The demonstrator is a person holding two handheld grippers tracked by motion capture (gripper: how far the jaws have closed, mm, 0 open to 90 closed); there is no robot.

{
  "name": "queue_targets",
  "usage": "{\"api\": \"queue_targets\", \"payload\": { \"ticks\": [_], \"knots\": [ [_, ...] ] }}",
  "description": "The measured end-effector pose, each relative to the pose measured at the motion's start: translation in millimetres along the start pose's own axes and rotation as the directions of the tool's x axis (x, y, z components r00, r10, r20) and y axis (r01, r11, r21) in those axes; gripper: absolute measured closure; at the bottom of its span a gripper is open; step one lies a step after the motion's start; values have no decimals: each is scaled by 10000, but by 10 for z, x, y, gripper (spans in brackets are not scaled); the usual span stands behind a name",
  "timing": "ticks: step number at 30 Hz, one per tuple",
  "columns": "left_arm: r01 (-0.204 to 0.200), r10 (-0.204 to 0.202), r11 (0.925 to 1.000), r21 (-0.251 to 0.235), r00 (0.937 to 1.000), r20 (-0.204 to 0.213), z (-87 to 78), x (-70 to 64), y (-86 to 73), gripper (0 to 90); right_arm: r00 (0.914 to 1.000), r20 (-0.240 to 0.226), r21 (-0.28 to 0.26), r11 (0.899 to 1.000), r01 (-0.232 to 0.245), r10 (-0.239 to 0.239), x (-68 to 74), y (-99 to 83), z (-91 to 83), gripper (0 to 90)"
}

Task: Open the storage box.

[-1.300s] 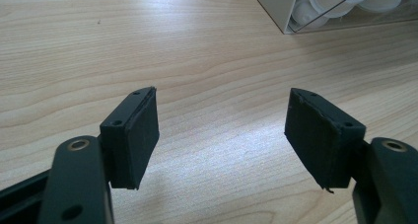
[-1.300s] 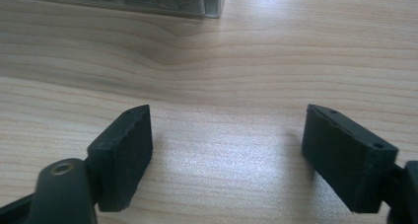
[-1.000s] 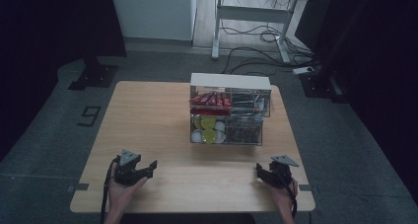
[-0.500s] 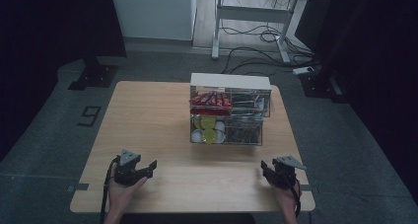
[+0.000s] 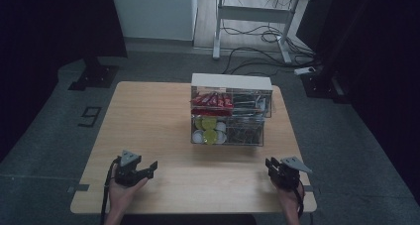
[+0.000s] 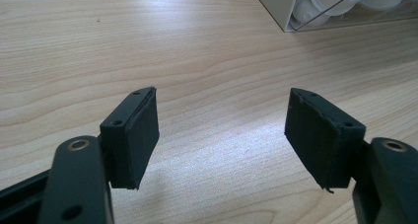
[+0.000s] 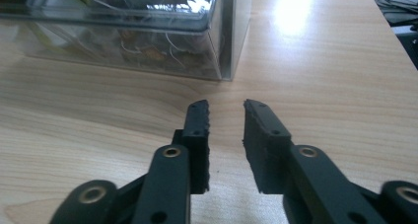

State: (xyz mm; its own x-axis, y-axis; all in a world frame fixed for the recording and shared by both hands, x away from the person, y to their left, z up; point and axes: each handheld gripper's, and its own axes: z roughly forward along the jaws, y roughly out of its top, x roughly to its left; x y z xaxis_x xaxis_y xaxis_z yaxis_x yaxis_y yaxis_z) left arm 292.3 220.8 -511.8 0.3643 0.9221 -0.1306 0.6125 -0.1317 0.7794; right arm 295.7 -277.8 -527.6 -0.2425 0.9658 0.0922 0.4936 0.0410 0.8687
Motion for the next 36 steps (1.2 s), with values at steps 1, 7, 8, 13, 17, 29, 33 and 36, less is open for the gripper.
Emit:
{"api": "queue_targets", "payload": {
  "ticks": [1, 7, 8, 13, 17, 29, 33, 36],
  "knots": [
    [6, -6, 10000, 0, 10000, -6, 4, -1, -2, 292, 10000, -49, -54, 10000, -4, 4, 1, 5, -7, 751],
    [-15, 15, 10000, 55, 10000, -9, 25, -12, -11, 292, 9991, -402, -252, 9996, 127, -137, 17, 36, -39, 842],
    [-13, 13, 10000, 67, 10000, -7, 28, -14, -12, 292, 9989, -454, -247, 9996, 127, -138, 23, 41, -44, 852],
    [-33, 33, 9999, 104, 10000, -5, 37, -19, -15, 292, 9979, -624, -259, 9995, 168, -184, 37, 63, -53, 887],
    [-41, 41, 9999, 129, 10000, -13, 40, -18, -17, 292, 9965, -816, -229, 9996, 186, -205, 54, 80, -59, 889],
    [-34, 35, 9998, 202, 10000, -15, 55, -20, -22, 292, 9888, -1491, -501, 9987, 22, -97, 143, 174, -70, 890],
    [-26, 26, 9998, 208, 10000, -23, 55, -19, -23, 292, 9874, -1577, -604, 9982, 60, -155, 174, 213, -60, 890],
    [-27, 27, 9998, 194, 10000, -23, 52, -17, -22, 293, 9858, -1659, -632, 9979, 159, -262, 215, 247, -47, 890]
  ]
}}
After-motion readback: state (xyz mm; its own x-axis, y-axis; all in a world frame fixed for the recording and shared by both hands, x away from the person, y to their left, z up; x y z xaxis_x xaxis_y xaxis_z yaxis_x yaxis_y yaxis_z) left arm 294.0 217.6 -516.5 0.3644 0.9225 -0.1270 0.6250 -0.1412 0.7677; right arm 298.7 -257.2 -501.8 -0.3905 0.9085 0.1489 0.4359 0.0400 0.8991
